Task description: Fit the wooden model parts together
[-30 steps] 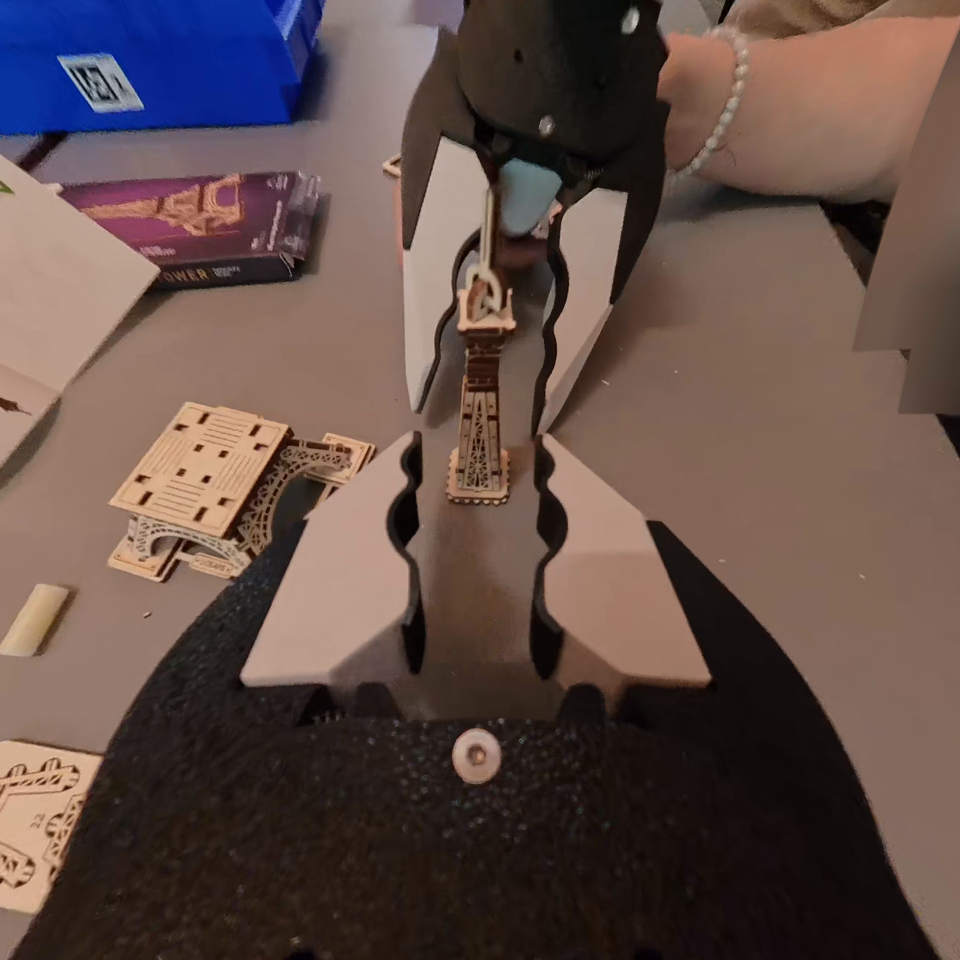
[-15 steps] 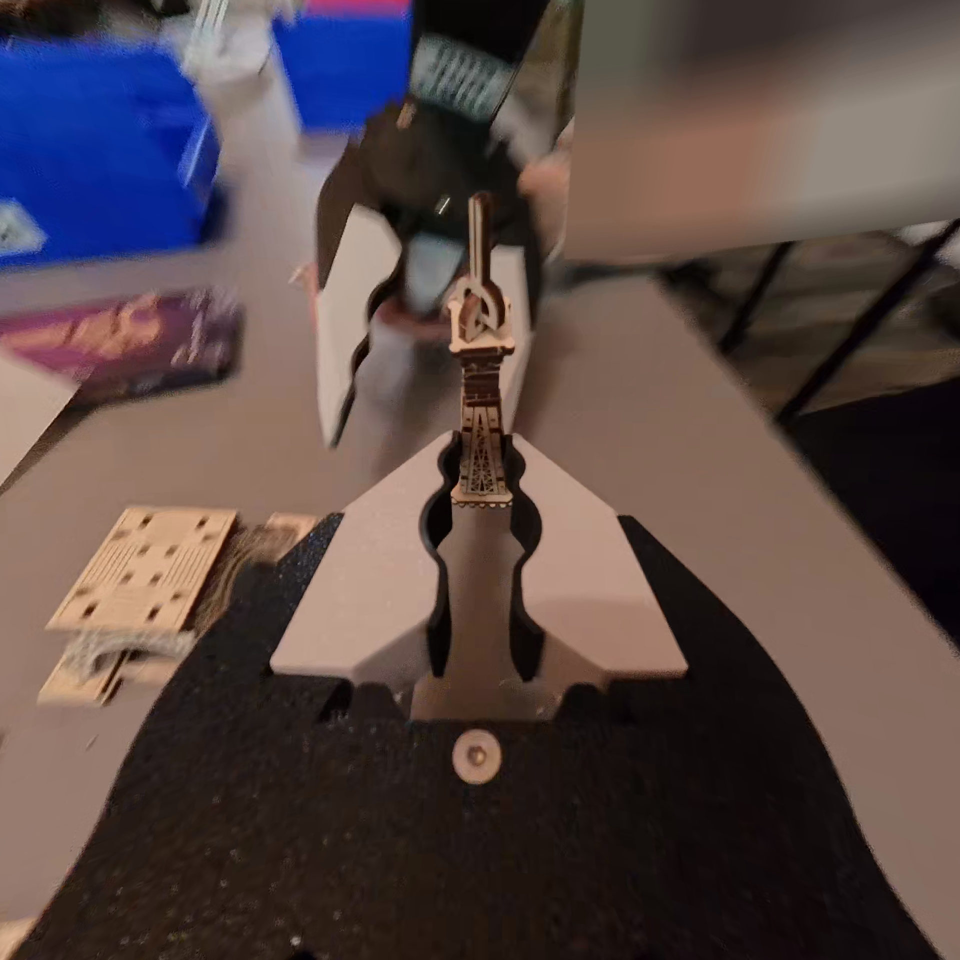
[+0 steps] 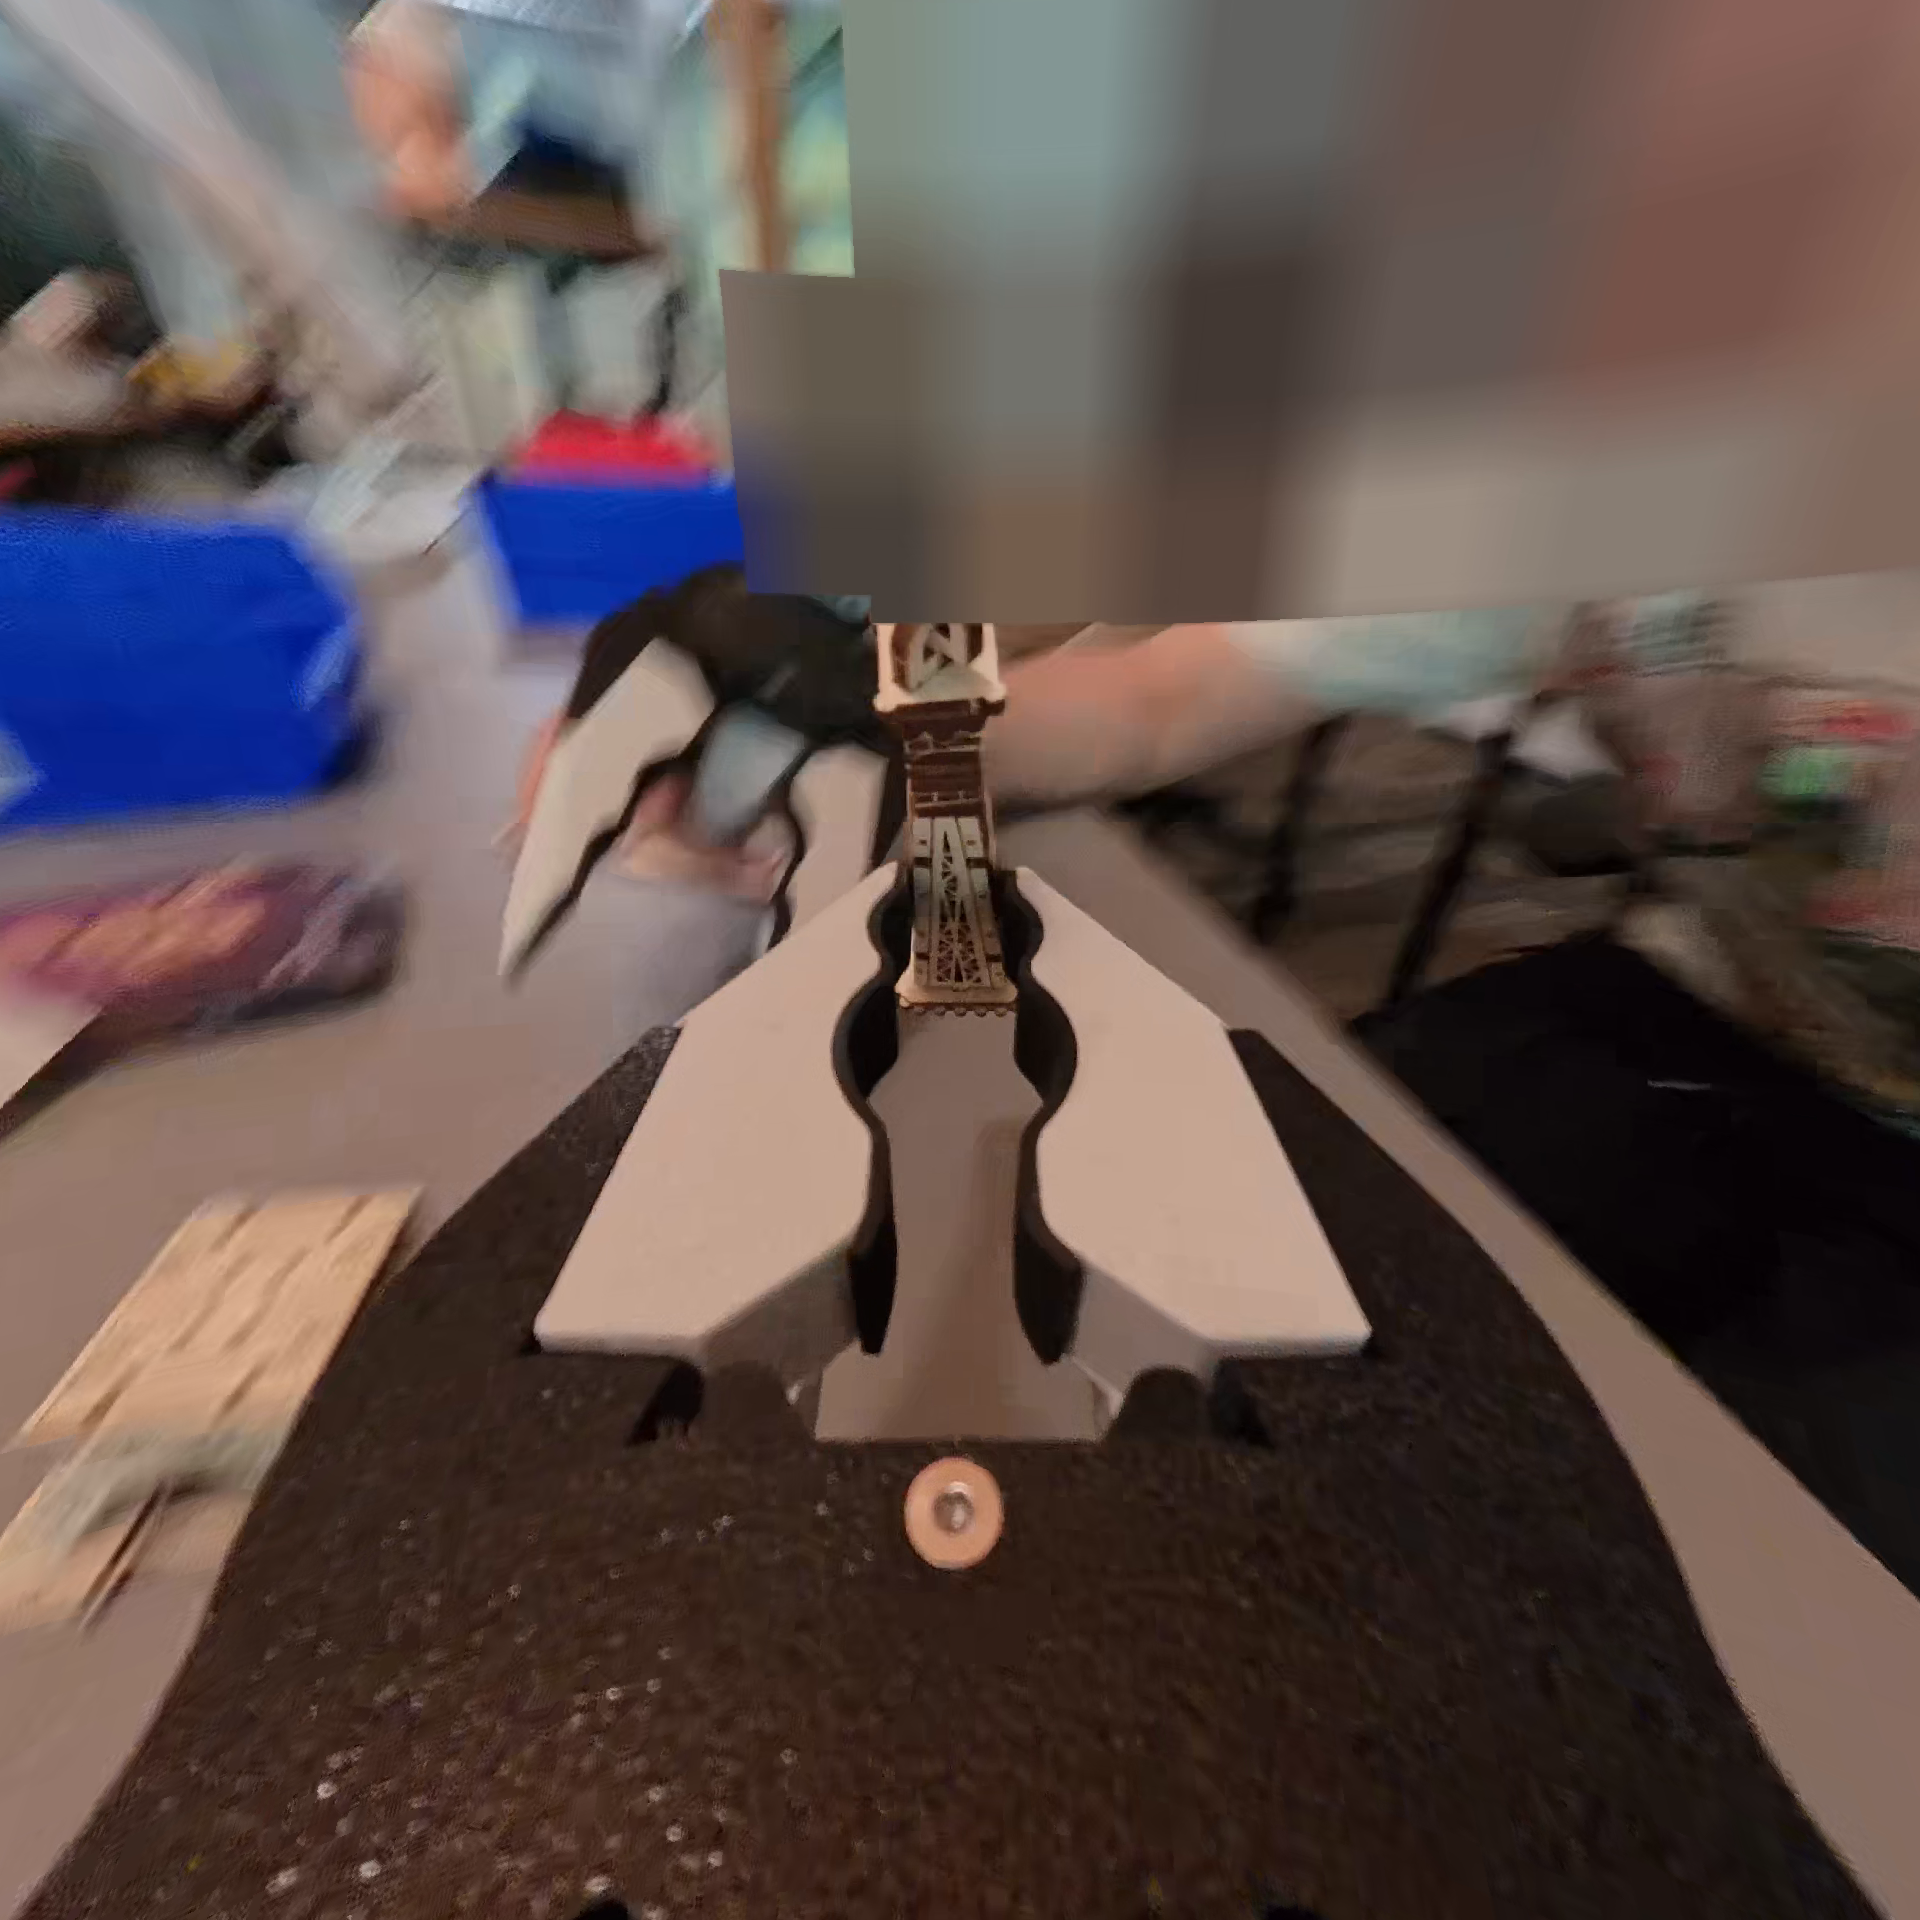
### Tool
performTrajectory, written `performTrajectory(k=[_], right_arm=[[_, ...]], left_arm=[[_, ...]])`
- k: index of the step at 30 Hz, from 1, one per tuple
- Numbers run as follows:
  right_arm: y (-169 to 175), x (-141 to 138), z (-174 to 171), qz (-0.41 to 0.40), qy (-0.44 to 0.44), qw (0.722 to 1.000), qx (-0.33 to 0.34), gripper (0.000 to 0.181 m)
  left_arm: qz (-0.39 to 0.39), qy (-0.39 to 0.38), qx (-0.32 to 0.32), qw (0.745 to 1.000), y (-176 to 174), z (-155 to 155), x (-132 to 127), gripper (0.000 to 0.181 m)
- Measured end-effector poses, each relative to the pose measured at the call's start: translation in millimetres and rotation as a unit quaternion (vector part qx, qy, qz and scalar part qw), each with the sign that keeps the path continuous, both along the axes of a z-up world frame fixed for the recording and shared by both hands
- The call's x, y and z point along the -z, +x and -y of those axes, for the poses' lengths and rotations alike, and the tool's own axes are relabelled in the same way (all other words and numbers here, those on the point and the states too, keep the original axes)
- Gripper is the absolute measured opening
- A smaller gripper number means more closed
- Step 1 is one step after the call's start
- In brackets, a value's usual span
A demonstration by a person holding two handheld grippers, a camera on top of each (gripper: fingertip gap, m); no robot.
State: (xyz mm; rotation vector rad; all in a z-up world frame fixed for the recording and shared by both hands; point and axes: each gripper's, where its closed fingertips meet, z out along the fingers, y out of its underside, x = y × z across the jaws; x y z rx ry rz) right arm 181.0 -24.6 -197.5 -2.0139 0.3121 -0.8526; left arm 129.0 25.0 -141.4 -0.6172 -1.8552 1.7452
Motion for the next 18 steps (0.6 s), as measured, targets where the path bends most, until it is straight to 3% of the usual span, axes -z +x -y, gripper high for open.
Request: performTrajectory(k=[1, 3, 5, 7, 9, 13, 18], right_arm=[[14.8, -2.6, 23.3, 0.023, -0.022, 0.998, 0.060, 0.052], [38.2, -6.3, 73.2, 0.064, -0.067, 0.979, 0.182, 0.055], [44.5, 2.1, 94.5, 0.051, -0.059, 0.967, 0.241, 0.055], [46.3, 11.3, 92.4, 0.043, -0.047, 0.966, 0.250, 0.052], [48.9, 12.1, 94.8, 0.074, -0.083, 0.956, 0.273, 0.053], [48.4, 4.4, 96.7, 0.087, -0.030, 0.948, 0.304, 0.052], [50.3, -0.3, 105.2, 0.120, -0.046, 0.938, 0.321, 0.052]], left_arm=[[0.029, 0.056, -0.090, 0.994, 20.9, 16.2, 16.5, 0.014], [0.089, 0.141, -0.260, 0.951, 64.7, 33.5, 47.5, 0.014], [0.138, 0.178, -0.352, 0.908, 86.8, 34.0, 67.0, 0.014], [0.190, 0.232, -0.355, 0.885, 84.3, 27.2, 90.7, 0.014], [0.226, 0.238, -0.368, 0.870, 84.8, 26.5, 96.3, 0.015], [0.213, 0.251, -0.383, 0.863, 84.8, 27.6, 98.8, 0.017], [0.194, 0.273, -0.375, 0.865, 87.1, 26.5, 114.1, 0.026]])
